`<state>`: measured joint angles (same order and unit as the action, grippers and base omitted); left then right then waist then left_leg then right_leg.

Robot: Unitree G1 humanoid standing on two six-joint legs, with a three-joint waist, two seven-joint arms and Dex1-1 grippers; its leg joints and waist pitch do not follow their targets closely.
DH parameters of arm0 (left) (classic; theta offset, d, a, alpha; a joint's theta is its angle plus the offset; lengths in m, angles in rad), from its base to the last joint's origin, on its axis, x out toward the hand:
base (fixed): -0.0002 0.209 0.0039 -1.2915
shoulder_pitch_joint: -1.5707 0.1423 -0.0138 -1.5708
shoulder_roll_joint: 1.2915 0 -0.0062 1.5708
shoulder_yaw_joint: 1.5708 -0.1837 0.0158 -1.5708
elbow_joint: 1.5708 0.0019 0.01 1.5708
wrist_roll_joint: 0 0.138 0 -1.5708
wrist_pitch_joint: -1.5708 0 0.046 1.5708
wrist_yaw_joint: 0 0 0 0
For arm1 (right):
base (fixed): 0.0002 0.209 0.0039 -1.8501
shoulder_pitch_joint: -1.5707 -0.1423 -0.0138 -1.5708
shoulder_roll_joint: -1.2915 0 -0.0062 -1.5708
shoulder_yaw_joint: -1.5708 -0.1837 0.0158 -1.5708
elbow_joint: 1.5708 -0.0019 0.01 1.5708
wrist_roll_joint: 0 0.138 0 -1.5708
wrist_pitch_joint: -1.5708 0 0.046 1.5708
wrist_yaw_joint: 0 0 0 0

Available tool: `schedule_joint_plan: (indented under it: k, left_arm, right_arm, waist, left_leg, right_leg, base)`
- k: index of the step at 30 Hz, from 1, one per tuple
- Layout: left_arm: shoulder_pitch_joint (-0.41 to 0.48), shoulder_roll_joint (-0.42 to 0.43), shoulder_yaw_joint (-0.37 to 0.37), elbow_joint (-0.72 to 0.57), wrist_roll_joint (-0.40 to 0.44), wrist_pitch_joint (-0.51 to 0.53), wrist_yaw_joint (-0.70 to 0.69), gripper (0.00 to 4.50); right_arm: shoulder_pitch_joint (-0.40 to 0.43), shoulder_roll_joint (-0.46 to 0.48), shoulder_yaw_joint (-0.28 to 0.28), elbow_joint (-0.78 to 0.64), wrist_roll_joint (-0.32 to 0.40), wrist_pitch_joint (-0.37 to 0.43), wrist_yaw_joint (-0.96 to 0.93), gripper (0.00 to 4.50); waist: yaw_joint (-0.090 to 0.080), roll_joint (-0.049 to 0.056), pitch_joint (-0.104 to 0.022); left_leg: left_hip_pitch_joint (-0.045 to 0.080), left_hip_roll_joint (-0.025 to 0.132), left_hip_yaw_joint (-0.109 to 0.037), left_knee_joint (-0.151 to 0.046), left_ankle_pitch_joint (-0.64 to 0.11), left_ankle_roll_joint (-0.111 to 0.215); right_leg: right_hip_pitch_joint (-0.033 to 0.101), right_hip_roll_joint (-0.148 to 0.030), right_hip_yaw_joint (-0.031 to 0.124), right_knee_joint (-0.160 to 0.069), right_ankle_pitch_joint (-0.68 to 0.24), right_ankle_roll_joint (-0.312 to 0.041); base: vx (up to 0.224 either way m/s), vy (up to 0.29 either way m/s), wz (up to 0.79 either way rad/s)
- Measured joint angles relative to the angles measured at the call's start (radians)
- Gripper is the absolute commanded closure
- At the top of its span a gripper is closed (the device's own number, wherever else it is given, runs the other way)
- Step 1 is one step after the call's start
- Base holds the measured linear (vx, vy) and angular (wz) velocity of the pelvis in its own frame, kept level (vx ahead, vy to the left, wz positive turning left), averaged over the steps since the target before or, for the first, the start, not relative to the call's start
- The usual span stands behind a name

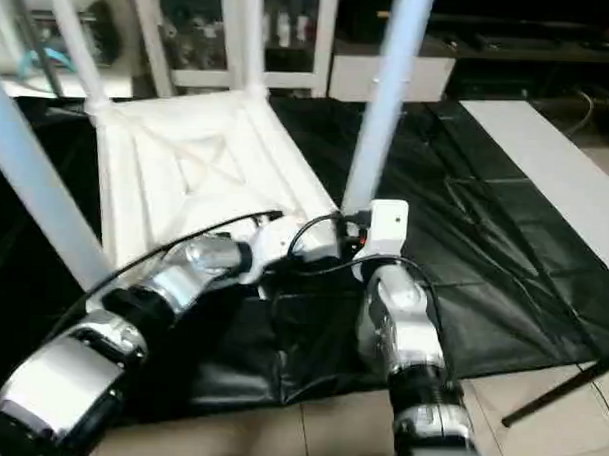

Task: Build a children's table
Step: Rotate leg to tighten

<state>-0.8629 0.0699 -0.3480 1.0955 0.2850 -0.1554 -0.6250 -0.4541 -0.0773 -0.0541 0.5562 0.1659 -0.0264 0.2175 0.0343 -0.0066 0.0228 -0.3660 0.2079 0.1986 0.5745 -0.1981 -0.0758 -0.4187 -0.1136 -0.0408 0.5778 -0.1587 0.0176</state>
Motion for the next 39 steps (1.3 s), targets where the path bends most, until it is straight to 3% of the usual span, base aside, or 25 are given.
schedule_joint_plan:
  k: [8,11,13,16,21,31,33,39]
  left_arm:
    - [0.003,0.018,-0.006,0.010,0.001,-0.099,-0.135,4.50]
    - [0.015,0.036,-0.022,-0.008,-0.007,-0.123,-0.216,4.50]
    - [0.027,0.052,-0.024,-0.031,-0.008,-0.130,-0.256,4.50]
    - [0.032,0.070,-0.022,-0.037,-0.014,-0.133,-0.275,4.50]
    - [0.086,0.126,-0.014,-0.127,-0.042,-0.124,-0.358,4.50]
    - [0.224,0.206,-0.017,-0.396,-0.073,-0.055,-0.459,4.50]
    - [0.260,0.194,0.000,-0.477,-0.077,0.031,-0.444,3.89]
    - [0.383,0.134,0.062,-0.653,-0.167,0.180,-0.360,3.47]
  right_arm:
    - [0.269,-0.081,0.044,-0.372,0.005,0.066,0.086,1.40]
    - [0.376,-0.121,0.044,-0.502,0.047,0.096,0.140,1.40]
    - [0.498,-0.215,0.056,-0.632,0.112,0.132,0.240,1.40]
    - [0.564,-0.271,0.060,-0.710,0.166,0.170,0.335,1.40]
    - [0.578,-0.298,0.027,-0.718,0.185,0.178,0.382,1.40]
    - [0.558,-0.302,-0.015,-0.748,0.223,0.217,0.348,1.40]
    - [0.543,-0.290,-0.020,-0.745,0.224,0.217,0.348,1.34]
    - [0.544,-0.287,-0.014,-0.738,0.231,0.216,0.357,1.34]
  waist:
    - [0.029,0.005,0.000]
    - [0.034,0.005,0.000]
    - [0.047,0.005,0.000]
    - [0.042,0.003,0.001]
    - [0.029,0.001,0.000]
    - [0.026,0.000,-0.001]
    - [0.025,0.000,-0.001]
    - [0.029,-0.009,0.003]
  left_leg:
    - [0.001,0.000,0.000,-0.001,0.000,0.000]
    - [0.002,-0.001,0.000,-0.001,0.000,-0.001]
    - [0.003,-0.001,0.001,-0.001,-0.001,0.000]
    - [0.001,-0.001,0.001,-0.001,-0.001,-0.001]
    - [0.001,-0.001,-0.001,-0.003,-0.001,-0.001]
    - [0.000,-0.001,0.000,-0.007,-0.001,-0.001]
    - [0.001,-0.001,0.000,-0.007,-0.001,0.000]
    - [-0.001,-0.001,0.000,-0.005,-0.001,0.000]
  right_leg:
    - [0.001,0.000,0.001,-0.001,-0.004,0.006]
    - [0.002,-0.001,0.003,-0.002,-0.005,0.008]
    - [0.005,-0.004,0.003,-0.003,-0.008,0.013]
    - [0.006,-0.003,0.003,-0.002,-0.011,0.018]
    - [0.005,-0.002,0.003,-0.002,-0.012,0.019]
    - [0.004,-0.002,0.002,-0.001,-0.012,0.018]
    - [0.004,-0.002,0.002,-0.001,-0.012,0.018]
    - [0.002,-0.003,0.002,-0.001,-0.012,0.018]
  base:
    - [0.000,0.000,0.00]
    - [0.000,0.000,0.00]
    - [0.000,0.000,0.00]
    - [0.000,0.000,0.00]
    - [0.000,0.000,0.00]
    - [0.000,0.000,0.00]
    - [0.000,0.000,0.00]
    - [0.000,0.000,0.00]
